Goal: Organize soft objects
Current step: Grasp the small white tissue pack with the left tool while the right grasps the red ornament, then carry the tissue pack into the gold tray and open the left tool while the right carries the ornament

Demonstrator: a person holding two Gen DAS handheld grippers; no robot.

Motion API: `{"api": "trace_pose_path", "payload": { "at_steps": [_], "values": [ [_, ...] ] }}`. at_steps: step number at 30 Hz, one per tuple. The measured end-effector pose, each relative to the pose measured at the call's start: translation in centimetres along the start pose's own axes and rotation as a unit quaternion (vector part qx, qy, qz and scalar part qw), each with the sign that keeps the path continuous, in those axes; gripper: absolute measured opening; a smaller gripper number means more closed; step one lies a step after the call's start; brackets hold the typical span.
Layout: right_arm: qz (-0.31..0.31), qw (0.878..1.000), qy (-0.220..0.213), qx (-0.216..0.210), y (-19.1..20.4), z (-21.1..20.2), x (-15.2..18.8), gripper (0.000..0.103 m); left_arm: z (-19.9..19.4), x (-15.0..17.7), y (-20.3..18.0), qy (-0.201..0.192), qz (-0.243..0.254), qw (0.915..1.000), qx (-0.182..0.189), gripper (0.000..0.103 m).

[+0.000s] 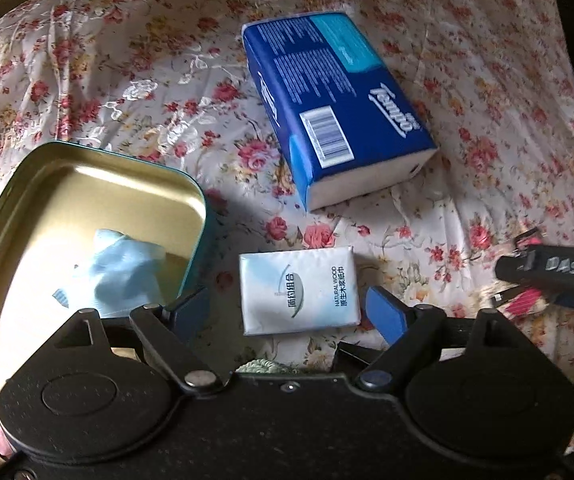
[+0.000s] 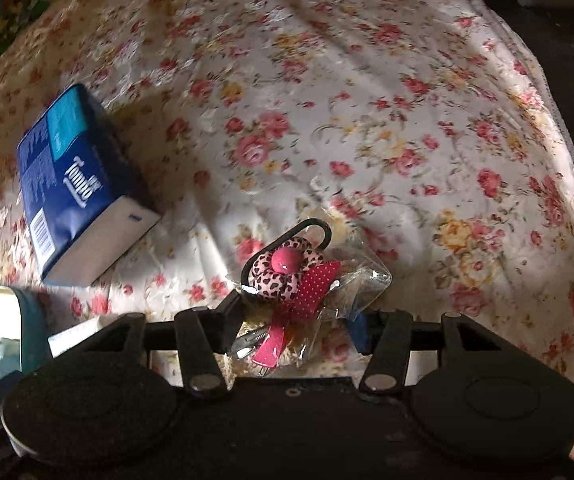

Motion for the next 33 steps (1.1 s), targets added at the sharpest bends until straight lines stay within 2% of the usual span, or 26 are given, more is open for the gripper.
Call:
{"api": "trace_pose_path", "payload": {
  "at_steps": [9, 23, 25, 27, 33],
  "values": [
    [0.019, 1.0, 0.01, -0.022, -0.5, 0.3, 0.0, 0.053, 2.4, 0.0, -0.2, 0.016, -0.007, 0.9996, -0.023, 0.082],
    [0.028, 0.999, 0.019, -0.034, -0.7, 1.1, 0.0, 0.053, 5.0, 0.7, -1.0, 0.046, -0.014, 0.9987, -0.019, 0.082],
    [0.029, 0.999, 0.02, -0.033, -0.7, 1.1, 0.0, 0.053, 4.9, 0.6, -1.1, 0.044, -0.012, 0.9988, -0.017, 0.078],
    [0.028, 0.999, 0.019, -0.033, -0.7, 1.1, 0.0, 0.053, 5.0, 0.4, -1.4, 0.042, -0.007, 0.999, -0.012, 0.069],
    [0.031, 0.999, 0.01, -0.033, -0.9, 1.1, -0.2, 0.053, 4.0, 0.4, -2.2, 0.037, -0.007, 0.9993, 0.002, 0.069]
  ]
}}
Point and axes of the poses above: each gripper's, at about its wrist camera, not at the fingertips, and z roughly the way its jaws point, y to its left, x to its underside, the point moved 10 cm from there along z, roughly the way its jaws point, and after that the axes turned 2 degrees about x, right-handed, at the moved point
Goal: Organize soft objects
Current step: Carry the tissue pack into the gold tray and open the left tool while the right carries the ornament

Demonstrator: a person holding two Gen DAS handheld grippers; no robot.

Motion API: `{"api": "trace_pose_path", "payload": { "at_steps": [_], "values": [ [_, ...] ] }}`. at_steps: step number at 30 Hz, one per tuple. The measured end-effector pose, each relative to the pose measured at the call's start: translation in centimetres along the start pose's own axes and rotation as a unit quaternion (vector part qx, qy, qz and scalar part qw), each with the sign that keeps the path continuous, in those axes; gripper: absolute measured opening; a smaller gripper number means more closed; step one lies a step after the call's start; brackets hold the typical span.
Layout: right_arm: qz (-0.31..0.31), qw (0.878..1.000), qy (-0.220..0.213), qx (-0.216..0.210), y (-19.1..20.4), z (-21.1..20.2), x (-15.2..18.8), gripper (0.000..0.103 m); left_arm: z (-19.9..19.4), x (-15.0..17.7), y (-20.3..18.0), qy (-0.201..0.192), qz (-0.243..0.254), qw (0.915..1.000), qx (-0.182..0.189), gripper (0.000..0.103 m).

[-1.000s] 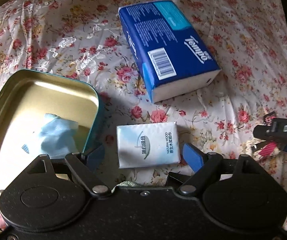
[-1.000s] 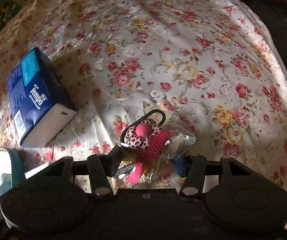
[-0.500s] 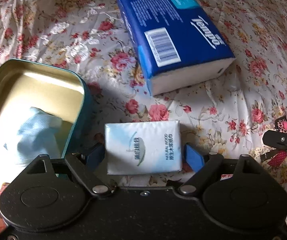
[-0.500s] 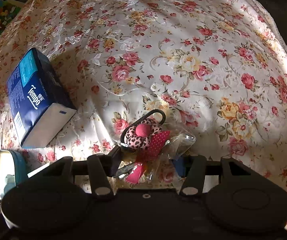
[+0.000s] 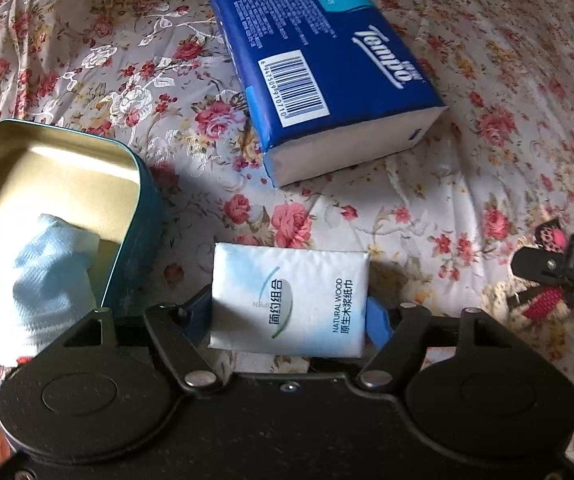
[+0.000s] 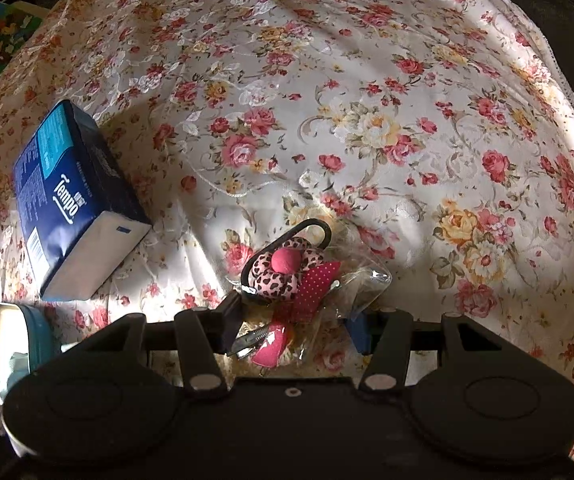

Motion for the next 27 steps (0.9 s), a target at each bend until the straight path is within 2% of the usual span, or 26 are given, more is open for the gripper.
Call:
{"api": "trace_pose_path", "payload": {
  "at_steps": [6, 12, 19, 22, 27],
  "values": [
    [0.01, 1.0, -0.015, 0.009, -0.7, -0.4, -0.5, 0.053, -4.2, -0.5, -0.4, -0.035, 0.001, 0.9987, 0.038, 0.069],
    [0.011, 0.999, -0.032, 0.007, -0.6, -1.3, -0.6, 0.053, -8.3, -1.5, 1.1, -0.085, 0.014, 0.9958, 0.029, 0.069],
    [0.006, 0.999, -0.046, 0.007, 0.2, -1.4, -0.5, 0.053, -12.2, -2.1, 7.8, -0.121, -0.042, 0.9918, 0.005, 0.069],
    [0.0, 0.999, -0.049, 0.006, 0.7, -1.3, -0.4, 0.053, -14.0, -2.2, 11.3, -0.14, -0.066, 0.9877, -0.021, 0.069],
    [-0.011, 0.999, -0.051, 0.0, 1.7, -1.5, -0.3, 0.053, -16.4, -1.3, 16.5, -0.152, -0.118, 0.9805, -0.043, 0.069]
  ]
}}
Point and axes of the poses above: each gripper's, at about its wrist camera, not at the fingertips, and z roughly the way its jaws point, y to its left, x to its underside, the point moved 10 cm from there along z, roughly the way its jaws point, and after that the axes turned 2 degrees about x, right-handed, at the moved point
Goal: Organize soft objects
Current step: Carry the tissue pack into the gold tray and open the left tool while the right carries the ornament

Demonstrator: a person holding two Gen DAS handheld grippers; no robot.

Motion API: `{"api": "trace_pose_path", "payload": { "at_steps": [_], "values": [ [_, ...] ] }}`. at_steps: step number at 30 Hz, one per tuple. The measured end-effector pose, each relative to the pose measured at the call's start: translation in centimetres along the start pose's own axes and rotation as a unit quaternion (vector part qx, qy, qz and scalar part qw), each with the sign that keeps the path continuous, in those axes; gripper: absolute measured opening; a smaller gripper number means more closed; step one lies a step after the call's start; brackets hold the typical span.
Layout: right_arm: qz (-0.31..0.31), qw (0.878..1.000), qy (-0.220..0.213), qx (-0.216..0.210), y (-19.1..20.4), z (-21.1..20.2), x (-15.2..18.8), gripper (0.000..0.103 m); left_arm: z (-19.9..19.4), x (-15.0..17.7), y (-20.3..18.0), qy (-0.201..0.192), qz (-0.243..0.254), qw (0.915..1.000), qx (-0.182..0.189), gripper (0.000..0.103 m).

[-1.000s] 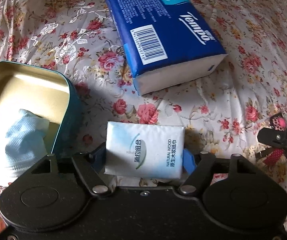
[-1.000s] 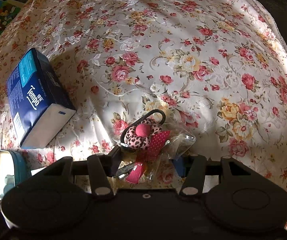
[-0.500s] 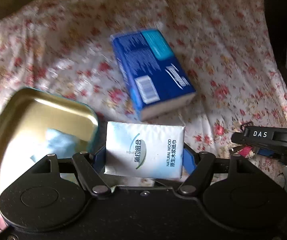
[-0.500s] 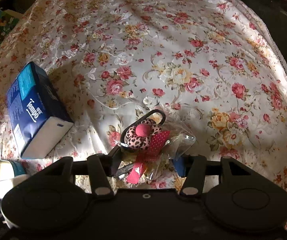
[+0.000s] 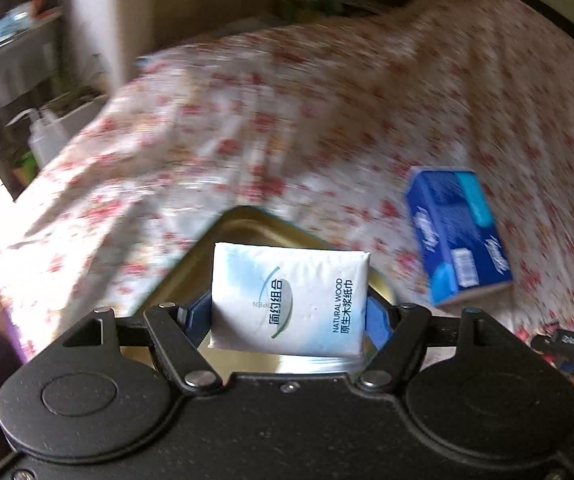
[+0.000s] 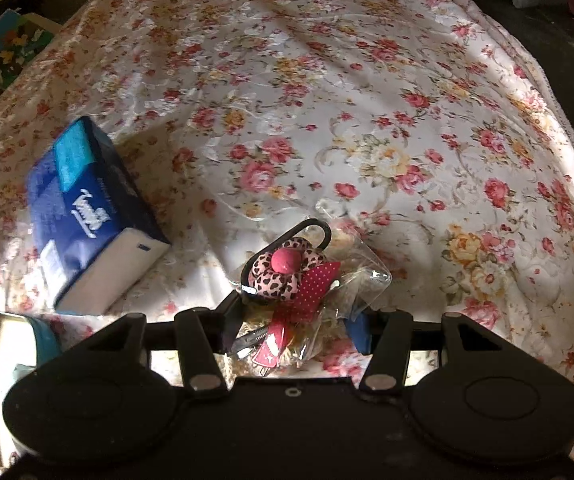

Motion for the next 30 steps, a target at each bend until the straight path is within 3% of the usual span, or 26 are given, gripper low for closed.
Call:
{"api": "trace_pose_path", "payload": {
  "at_steps": [10, 17, 23, 30],
  "values": [
    [-0.039, 0.997, -0.068, -0.001, 2.4, -3.6, -0.5, 0.053, -2.5, 0.8, 7.3, 0.005, -0.052, 0.9984, -0.022, 0.069],
    [-0.071, 0.993, -0.096, -0.022, 5.9, -6.5, 0.7, 0.053, -2.5, 1.1, 9.3, 0.018, -0.06, 0.9978, -0.023, 0.069],
    [-0.087, 0.99, -0.087, -0.069, 11.1, -9.4, 2.7, 0.053, -1.7, 1.9, 9.0, 0.047, -0.069, 0.9965, -0.004, 0.069],
    [-0.133, 0.981, -0.084, -0.11, 19.7, -12.2, 4.1, 0.053, -1.8, 2.0, 8.4, 0.051, -0.077, 0.9957, 0.009, 0.069]
  ]
}}
Point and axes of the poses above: each gripper's, at about its wrist camera, not at the fingertips, and z roughly the way its jaws point, y to its left, x to its underside, the point moved 10 cm from there along z, roughly the way its jaws point, and after that the axes turned 2 degrees about x, right-handed, at the moved point
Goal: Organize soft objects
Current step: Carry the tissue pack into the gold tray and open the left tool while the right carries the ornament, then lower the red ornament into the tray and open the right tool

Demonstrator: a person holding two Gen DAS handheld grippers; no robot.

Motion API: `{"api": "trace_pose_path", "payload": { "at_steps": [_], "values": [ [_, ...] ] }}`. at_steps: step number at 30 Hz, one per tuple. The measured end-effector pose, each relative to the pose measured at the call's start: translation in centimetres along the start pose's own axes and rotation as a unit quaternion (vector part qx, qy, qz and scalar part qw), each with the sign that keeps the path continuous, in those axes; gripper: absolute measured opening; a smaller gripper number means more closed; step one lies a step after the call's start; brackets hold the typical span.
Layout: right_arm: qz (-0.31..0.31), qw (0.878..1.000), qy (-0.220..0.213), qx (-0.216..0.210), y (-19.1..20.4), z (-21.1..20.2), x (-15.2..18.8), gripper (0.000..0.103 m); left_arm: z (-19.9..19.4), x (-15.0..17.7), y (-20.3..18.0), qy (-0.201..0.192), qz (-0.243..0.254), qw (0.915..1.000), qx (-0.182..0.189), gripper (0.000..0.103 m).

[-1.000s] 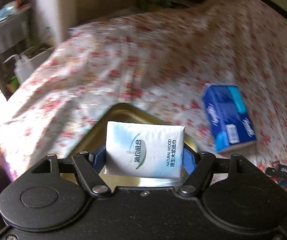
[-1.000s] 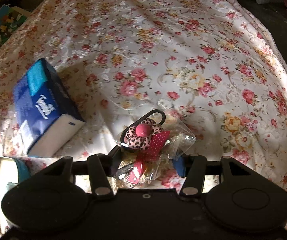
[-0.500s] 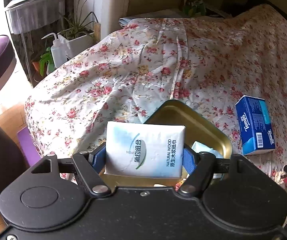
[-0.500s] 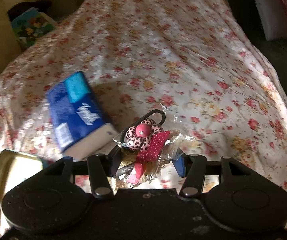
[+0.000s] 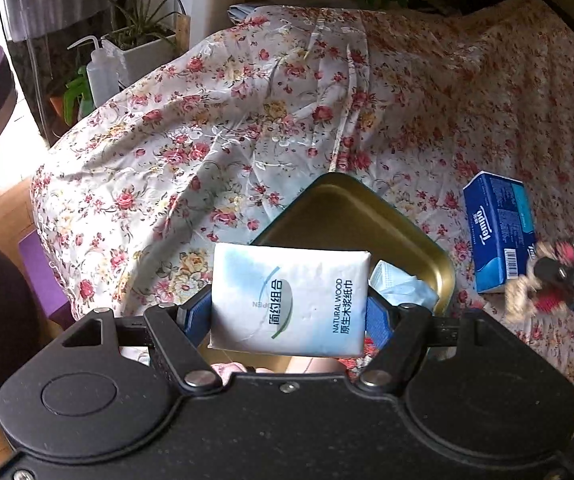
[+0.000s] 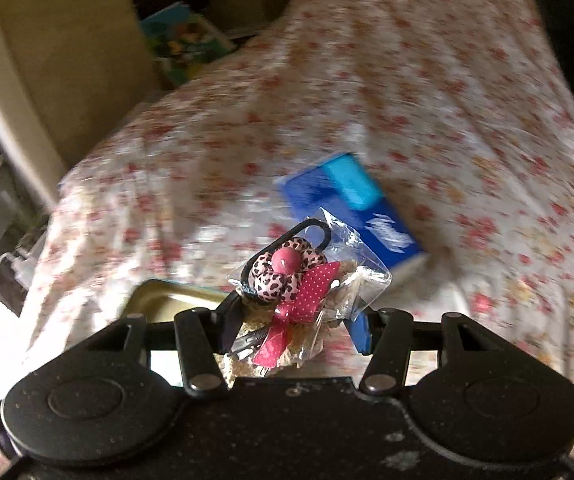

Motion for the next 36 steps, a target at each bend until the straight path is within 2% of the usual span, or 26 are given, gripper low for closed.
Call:
{"api": "trace_pose_path", "payload": {
  "at_steps": [7, 9, 13, 21, 36],
  "values": [
    [-0.034, 0.999, 0.013, -0.029, 6.4, 0.9, -1.1, 0.054, -0.1, -0.2, -0.2, 0.002, -0.011, 0.9999, 0.008, 0.071],
    [-0.043, 0.998, 0.016, -0.032, 7.6, 1.2, -1.1, 0.054, -0.4, -0.5, -0.3, -0.005, -0.015, 0.9998, 0.014, 0.076],
    [-0.06, 0.997, 0.023, -0.032, 9.5, 2.2, -1.0, 0.063, -1.0, -1.0, -0.4, -0.022, -0.011, 0.9997, 0.006, 0.078],
    [-0.068, 0.997, 0.031, -0.027, 10.2, 3.2, -0.2, 0.063, -1.2, -1.2, 0.0, -0.021, -0.024, 0.9994, 0.012, 0.079],
    [-0.073, 0.996, 0.045, -0.013, 7.5, 2.2, 1.7, 0.064, -1.5, -1.1, -0.1, -0.022, -0.018, 0.9995, 0.013, 0.079]
  ]
}}
Point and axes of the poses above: each gripper's, at about its wrist camera, not at the fingertips, and z roughly the way its jaws point, y to its left, x to its underside, the point moved 10 cm from there along z, roughly the way its jaws point, and after that the axes turned 2 degrees about x, right-handed, at the moved point
